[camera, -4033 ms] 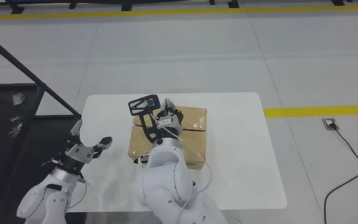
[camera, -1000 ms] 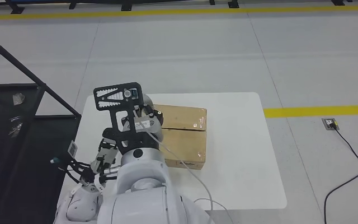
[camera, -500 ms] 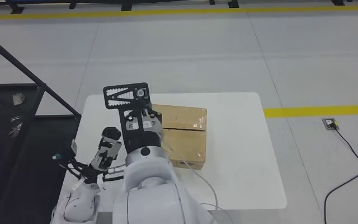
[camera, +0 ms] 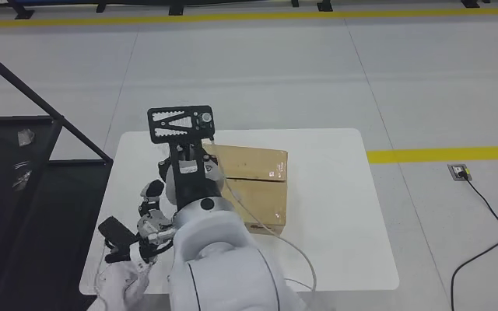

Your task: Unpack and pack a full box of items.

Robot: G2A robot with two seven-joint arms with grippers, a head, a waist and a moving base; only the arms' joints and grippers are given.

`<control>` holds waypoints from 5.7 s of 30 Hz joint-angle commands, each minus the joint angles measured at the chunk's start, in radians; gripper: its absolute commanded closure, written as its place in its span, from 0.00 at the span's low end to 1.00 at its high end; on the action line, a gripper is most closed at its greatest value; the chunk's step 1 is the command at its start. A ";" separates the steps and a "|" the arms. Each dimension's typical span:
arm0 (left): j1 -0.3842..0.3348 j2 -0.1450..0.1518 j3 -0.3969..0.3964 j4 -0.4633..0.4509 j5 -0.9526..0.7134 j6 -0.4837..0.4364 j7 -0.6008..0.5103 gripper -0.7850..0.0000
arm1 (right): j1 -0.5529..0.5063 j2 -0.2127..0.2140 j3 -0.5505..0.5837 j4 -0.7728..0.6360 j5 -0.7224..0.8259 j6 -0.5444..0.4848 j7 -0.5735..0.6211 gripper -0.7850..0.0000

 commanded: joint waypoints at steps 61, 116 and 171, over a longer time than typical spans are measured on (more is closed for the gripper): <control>-0.049 0.045 0.005 0.068 -0.043 0.164 0.235 0.00 | -0.051 0.019 0.124 -0.054 0.034 -0.047 0.125 1.00; -0.093 -0.007 0.221 0.089 0.505 1.259 0.067 0.24 | 0.002 0.006 0.042 -0.081 0.192 0.014 -0.047 1.00; -0.017 0.053 -0.022 -0.077 0.569 0.693 -0.029 1.00 | -0.218 0.069 0.282 -0.064 0.126 -0.115 0.084 1.00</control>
